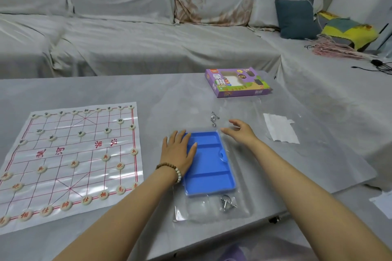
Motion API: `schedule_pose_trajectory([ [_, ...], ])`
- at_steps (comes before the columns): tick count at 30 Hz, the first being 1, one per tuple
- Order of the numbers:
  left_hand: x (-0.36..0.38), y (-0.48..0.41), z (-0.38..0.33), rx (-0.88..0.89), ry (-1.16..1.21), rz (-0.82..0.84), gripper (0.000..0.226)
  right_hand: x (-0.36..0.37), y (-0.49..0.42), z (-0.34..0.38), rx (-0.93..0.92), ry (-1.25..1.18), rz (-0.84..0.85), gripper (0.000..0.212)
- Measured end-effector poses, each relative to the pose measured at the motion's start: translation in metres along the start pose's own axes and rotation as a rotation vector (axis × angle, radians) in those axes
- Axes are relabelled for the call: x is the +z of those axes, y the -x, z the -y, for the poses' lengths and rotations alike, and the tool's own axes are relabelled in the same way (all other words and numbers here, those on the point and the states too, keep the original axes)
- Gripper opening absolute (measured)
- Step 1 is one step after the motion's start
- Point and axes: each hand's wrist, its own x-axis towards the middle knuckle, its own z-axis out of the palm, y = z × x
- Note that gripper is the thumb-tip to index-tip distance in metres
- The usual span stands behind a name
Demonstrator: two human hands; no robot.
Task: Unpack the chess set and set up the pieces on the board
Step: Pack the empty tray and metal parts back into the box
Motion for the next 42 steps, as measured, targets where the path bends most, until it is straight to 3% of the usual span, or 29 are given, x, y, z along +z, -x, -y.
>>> schedule_pose_trajectory([
  [6, -0.001, -0.027, -0.002, 0.028, 0.037, -0.105, 0.047, 0.019, -0.062, 0.011, -0.005, 0.086, 0.065, 0.068],
  [13, 0.011, -0.029, -0.001, 0.01, 0.036, -0.126, 0.047, 0.022, -0.091, 0.012, 0.0, 0.102, -0.004, 0.027],
  [22, 0.01, -0.027, -0.001, 0.009, 0.074, -0.145, 0.046, 0.027, -0.093, 0.017, 0.063, 0.07, -0.076, 0.015],
  [31, 0.003, -0.013, 0.002, 0.011, 0.238, -0.157, 0.046, 0.012, -0.058, 0.024, 0.03, -0.243, -0.152, 0.015],
  [42, -0.004, 0.017, 0.0, 0.004, 0.227, -0.048, 0.051, 0.001, -0.026, 0.018, 0.07, -0.141, -0.038, 0.04],
])
